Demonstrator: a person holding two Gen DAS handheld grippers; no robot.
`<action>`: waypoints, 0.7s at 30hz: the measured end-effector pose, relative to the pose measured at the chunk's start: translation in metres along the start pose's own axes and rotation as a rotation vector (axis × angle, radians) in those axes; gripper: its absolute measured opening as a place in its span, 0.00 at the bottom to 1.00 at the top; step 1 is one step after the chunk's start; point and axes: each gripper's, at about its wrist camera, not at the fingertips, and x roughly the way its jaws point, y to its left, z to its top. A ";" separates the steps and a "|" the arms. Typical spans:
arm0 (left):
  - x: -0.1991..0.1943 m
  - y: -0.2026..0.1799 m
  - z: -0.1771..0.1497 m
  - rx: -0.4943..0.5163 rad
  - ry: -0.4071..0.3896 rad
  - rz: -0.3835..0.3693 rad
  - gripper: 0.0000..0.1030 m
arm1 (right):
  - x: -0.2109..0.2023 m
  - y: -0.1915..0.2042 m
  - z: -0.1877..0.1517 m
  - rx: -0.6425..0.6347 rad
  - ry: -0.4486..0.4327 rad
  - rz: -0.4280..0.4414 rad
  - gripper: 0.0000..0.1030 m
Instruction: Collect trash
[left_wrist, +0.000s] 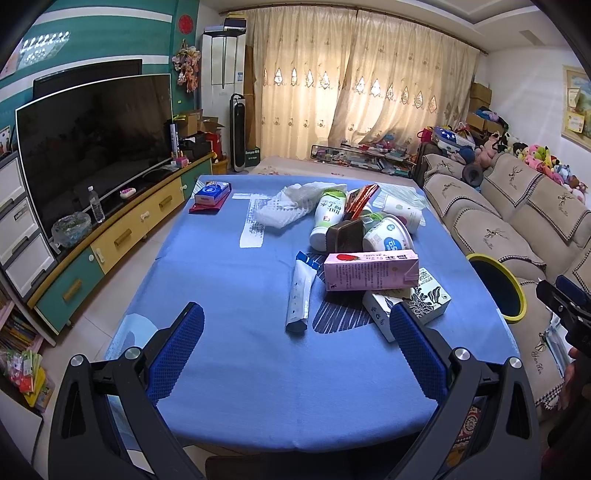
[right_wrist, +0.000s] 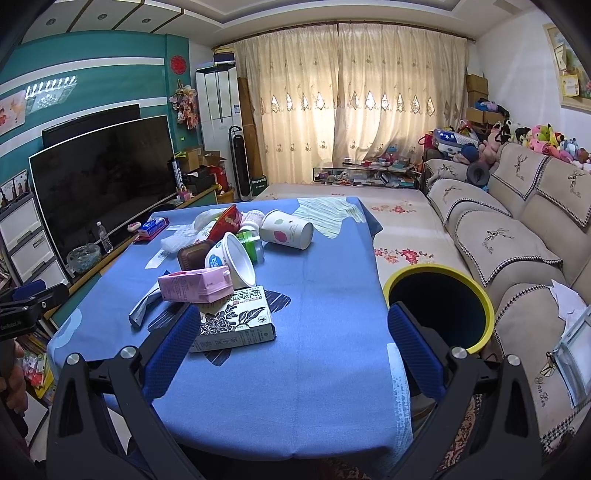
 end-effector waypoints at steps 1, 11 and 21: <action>0.000 0.000 0.000 0.000 0.001 -0.001 0.96 | 0.000 0.000 0.001 -0.001 0.001 0.001 0.94; 0.002 -0.002 -0.001 0.005 0.011 -0.012 0.96 | 0.002 -0.002 0.000 0.004 0.004 0.001 0.94; 0.003 -0.003 0.000 0.005 0.020 -0.015 0.96 | 0.003 -0.003 -0.001 0.006 0.009 0.003 0.94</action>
